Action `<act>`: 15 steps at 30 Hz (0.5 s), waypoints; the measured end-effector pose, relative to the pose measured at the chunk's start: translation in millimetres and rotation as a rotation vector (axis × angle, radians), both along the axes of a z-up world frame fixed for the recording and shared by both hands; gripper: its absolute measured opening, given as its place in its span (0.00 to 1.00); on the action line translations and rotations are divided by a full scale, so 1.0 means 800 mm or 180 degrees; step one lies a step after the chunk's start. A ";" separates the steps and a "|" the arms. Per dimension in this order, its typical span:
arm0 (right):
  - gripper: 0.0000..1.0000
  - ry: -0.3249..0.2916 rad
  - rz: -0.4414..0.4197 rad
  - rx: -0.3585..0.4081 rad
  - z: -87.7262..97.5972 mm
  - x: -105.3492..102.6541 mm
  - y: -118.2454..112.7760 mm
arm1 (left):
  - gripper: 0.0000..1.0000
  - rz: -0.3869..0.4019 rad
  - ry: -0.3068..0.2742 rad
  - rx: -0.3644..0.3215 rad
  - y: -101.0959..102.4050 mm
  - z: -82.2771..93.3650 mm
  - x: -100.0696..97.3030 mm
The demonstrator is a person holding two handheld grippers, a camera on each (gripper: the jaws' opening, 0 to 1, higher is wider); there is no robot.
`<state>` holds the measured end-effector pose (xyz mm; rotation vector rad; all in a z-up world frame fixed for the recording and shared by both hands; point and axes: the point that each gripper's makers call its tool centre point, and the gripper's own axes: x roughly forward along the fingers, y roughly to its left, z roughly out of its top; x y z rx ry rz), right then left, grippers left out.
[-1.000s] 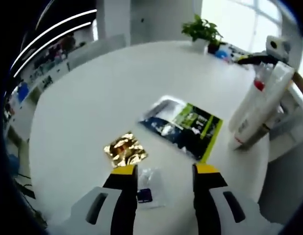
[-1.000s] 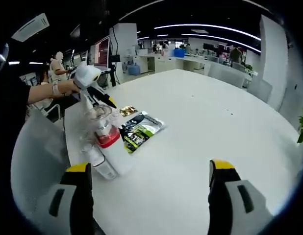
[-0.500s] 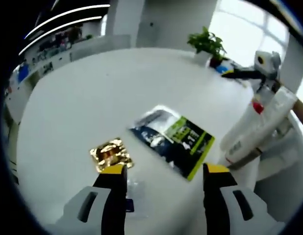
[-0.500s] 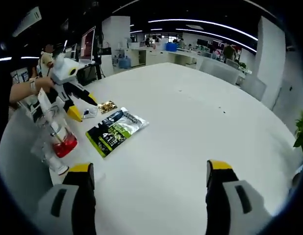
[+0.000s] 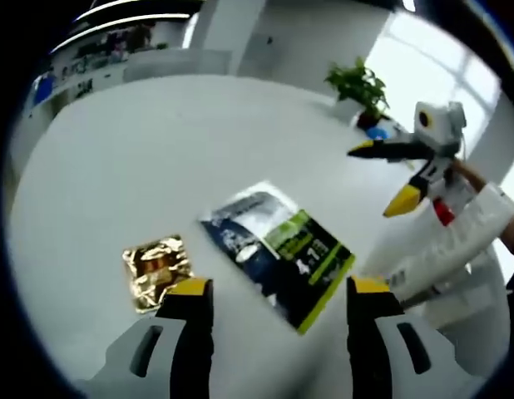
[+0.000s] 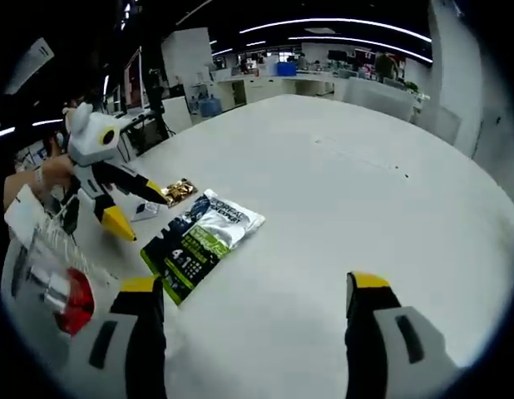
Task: Arrange the skincare products in the storage area until every visible bottle or jar stands upright without overlapping.
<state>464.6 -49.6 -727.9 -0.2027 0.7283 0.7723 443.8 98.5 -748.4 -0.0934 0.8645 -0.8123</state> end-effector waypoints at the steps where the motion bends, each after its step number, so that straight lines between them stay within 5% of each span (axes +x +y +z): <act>1: 0.89 0.0012 0.0022 0.0017 -0.001 0.000 0.005 | 0.61 0.0004 0.0012 -0.0017 -0.001 0.000 0.001; 6: 0.80 0.0198 0.0154 0.0353 -0.003 -0.009 0.040 | 0.63 0.0049 0.0072 -0.0054 -0.008 -0.005 0.002; 15: 0.69 0.0473 0.0206 0.0579 -0.013 -0.013 0.070 | 0.69 0.0093 0.0229 -0.0150 -0.019 -0.012 -0.001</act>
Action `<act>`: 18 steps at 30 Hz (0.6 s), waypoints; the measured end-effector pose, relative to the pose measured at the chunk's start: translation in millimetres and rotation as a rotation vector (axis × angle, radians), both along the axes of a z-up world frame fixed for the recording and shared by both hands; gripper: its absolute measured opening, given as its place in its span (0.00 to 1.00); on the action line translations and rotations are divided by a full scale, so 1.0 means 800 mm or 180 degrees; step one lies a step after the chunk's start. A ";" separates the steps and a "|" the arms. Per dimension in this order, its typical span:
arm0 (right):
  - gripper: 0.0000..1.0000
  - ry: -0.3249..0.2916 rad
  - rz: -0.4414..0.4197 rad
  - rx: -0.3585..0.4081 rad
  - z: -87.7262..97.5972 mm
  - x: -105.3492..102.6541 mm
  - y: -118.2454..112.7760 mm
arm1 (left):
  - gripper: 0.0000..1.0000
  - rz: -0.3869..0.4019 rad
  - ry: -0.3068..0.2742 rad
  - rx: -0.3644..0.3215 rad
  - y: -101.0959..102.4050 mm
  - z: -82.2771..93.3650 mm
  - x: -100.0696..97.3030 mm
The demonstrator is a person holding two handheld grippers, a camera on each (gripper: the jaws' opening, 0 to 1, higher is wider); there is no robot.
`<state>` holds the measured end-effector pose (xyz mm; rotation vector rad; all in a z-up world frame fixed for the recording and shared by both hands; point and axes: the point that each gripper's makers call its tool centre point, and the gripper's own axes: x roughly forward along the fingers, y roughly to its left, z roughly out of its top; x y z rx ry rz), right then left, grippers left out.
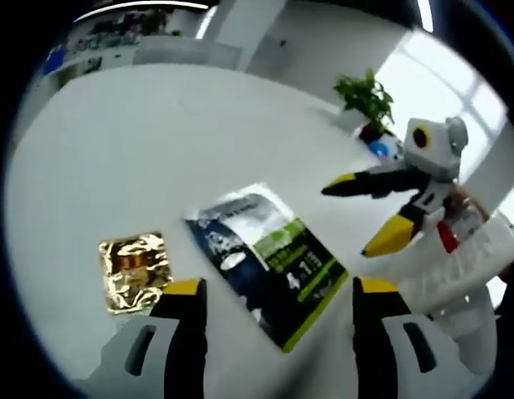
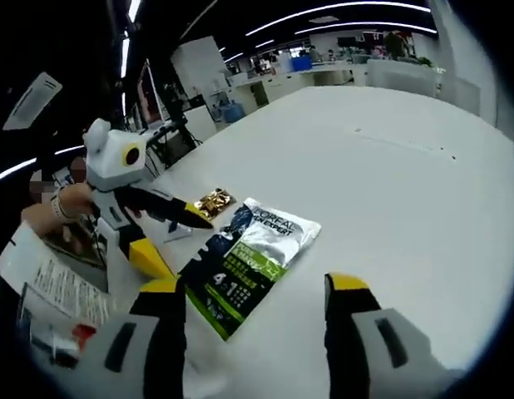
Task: Arrange the skincare products in the storage area until every visible bottle or jar stands upright without overlapping.
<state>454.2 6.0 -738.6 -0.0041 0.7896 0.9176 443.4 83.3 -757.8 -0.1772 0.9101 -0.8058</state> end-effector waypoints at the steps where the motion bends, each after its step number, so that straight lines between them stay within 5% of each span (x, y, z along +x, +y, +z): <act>1: 0.69 0.0013 0.0008 0.0002 -0.002 0.000 0.002 | 0.70 0.0005 0.0018 -0.0009 -0.001 -0.001 0.000; 18: 0.49 0.0351 0.0124 0.0084 -0.024 -0.011 0.027 | 0.57 0.0062 0.0074 -0.0034 0.003 -0.009 0.012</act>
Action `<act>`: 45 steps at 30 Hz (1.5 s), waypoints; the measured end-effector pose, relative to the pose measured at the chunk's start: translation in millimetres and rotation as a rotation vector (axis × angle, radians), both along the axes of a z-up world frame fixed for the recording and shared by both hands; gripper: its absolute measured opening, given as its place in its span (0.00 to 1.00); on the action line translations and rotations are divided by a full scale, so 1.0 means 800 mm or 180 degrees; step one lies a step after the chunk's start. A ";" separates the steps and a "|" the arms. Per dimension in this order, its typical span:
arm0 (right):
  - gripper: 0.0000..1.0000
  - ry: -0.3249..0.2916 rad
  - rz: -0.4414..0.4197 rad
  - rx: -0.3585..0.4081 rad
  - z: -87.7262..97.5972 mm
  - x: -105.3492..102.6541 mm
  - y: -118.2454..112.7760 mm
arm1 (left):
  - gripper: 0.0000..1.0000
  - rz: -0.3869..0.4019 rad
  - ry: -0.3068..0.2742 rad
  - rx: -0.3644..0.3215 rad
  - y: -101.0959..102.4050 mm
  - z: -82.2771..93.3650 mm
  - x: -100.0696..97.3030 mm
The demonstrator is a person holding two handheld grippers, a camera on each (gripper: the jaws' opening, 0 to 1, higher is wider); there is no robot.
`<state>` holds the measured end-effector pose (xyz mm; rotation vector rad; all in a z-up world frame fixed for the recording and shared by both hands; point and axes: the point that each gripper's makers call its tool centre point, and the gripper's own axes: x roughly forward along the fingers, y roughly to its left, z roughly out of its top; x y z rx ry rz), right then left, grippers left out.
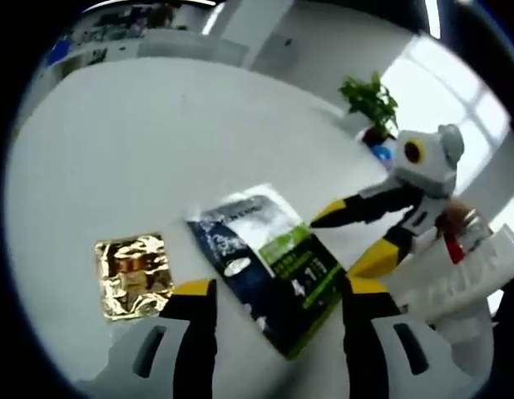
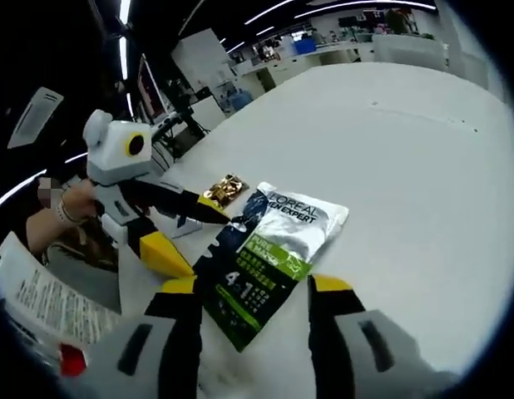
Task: Arrange the skincare products in the storage area until every visible bottle or jar stands upright without overlapping.
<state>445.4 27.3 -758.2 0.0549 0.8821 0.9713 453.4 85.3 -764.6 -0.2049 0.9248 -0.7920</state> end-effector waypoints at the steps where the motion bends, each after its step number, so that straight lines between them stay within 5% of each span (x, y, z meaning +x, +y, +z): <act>1: 0.46 -0.0004 -0.0017 -0.0009 -0.001 0.001 0.000 | 0.56 -0.0023 -0.0013 0.0000 0.000 -0.001 0.001; 13: 0.38 0.0116 -0.0173 0.0106 -0.009 0.005 -0.004 | 0.40 -0.0017 -0.0051 0.0038 0.004 -0.012 0.012; 20: 0.35 0.0190 -0.0315 0.0285 -0.011 0.008 -0.002 | 0.35 0.0065 -0.0016 -0.0136 0.001 -0.014 0.018; 25: 0.31 0.0448 -0.0549 0.0538 -0.012 0.014 -0.004 | 0.34 0.0172 0.0122 -0.0392 -0.005 -0.013 0.019; 31: 0.20 0.0445 -0.0671 0.0516 -0.019 0.020 -0.011 | 0.20 0.0238 0.0206 -0.0480 -0.006 -0.019 0.015; 40: 0.13 0.0399 -0.0689 0.0466 -0.022 0.025 -0.015 | 0.23 0.0397 0.0440 -0.0849 -0.015 -0.006 0.005; 45: 0.13 0.0381 -0.0689 0.0462 -0.022 0.027 -0.015 | 0.22 0.0441 0.0417 -0.0849 -0.017 -0.002 0.003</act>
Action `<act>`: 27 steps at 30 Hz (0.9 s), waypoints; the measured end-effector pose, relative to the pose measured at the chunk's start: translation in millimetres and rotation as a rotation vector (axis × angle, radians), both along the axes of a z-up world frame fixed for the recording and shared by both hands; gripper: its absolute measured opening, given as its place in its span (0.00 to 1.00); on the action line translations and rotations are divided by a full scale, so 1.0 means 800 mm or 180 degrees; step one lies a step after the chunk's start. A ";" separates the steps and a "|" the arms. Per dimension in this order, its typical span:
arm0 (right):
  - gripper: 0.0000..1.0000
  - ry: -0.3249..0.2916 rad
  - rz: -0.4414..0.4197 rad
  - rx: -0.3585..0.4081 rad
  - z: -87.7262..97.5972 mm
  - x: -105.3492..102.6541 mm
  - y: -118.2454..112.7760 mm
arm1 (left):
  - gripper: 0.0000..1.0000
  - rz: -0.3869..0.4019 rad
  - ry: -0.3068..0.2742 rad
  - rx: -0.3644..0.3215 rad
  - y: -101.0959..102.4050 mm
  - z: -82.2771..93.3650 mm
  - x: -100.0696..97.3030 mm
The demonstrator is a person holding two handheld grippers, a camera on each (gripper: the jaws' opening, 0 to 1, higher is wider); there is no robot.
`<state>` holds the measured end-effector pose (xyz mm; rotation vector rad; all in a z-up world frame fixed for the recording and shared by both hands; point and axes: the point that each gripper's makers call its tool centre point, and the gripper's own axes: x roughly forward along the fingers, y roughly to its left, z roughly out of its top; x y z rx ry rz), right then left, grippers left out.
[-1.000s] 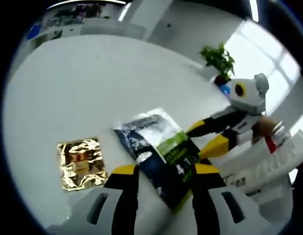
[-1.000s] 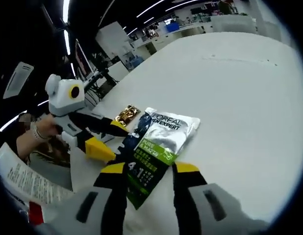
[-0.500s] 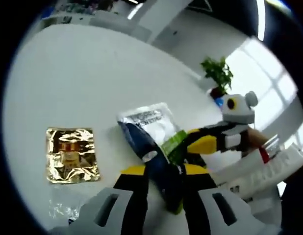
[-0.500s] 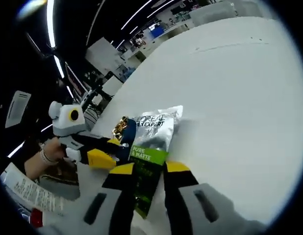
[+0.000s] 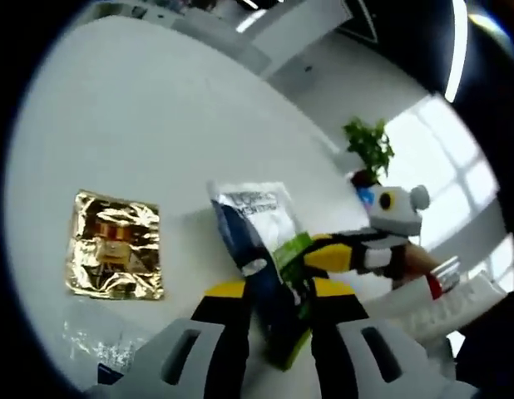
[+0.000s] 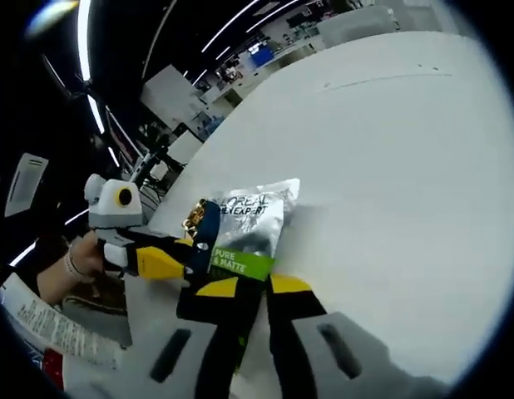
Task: Arrange the skincare products in the storage area until every visible bottle or jar stands upright without overlapping.
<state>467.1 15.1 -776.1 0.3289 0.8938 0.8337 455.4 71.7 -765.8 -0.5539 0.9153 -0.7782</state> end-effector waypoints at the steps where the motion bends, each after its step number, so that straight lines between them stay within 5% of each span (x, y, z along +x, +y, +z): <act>1: 0.12 -0.0007 -0.0002 -0.0005 0.000 0.000 0.000 | 0.21 0.0010 0.0007 -0.0010 0.001 0.001 0.000; 8: 0.11 0.0026 -0.0086 0.0078 -0.002 0.004 -0.003 | 0.12 0.0008 0.0070 -0.0077 0.009 0.000 0.010; 18: 0.10 0.0015 -0.0100 0.0094 -0.003 0.007 -0.004 | 0.07 -0.0032 0.0119 -0.0172 -0.011 -0.007 0.019; 27: 0.09 0.0015 -0.0145 0.0112 -0.004 0.009 -0.005 | 0.01 -0.0016 0.0069 -0.0008 -0.019 -0.012 0.015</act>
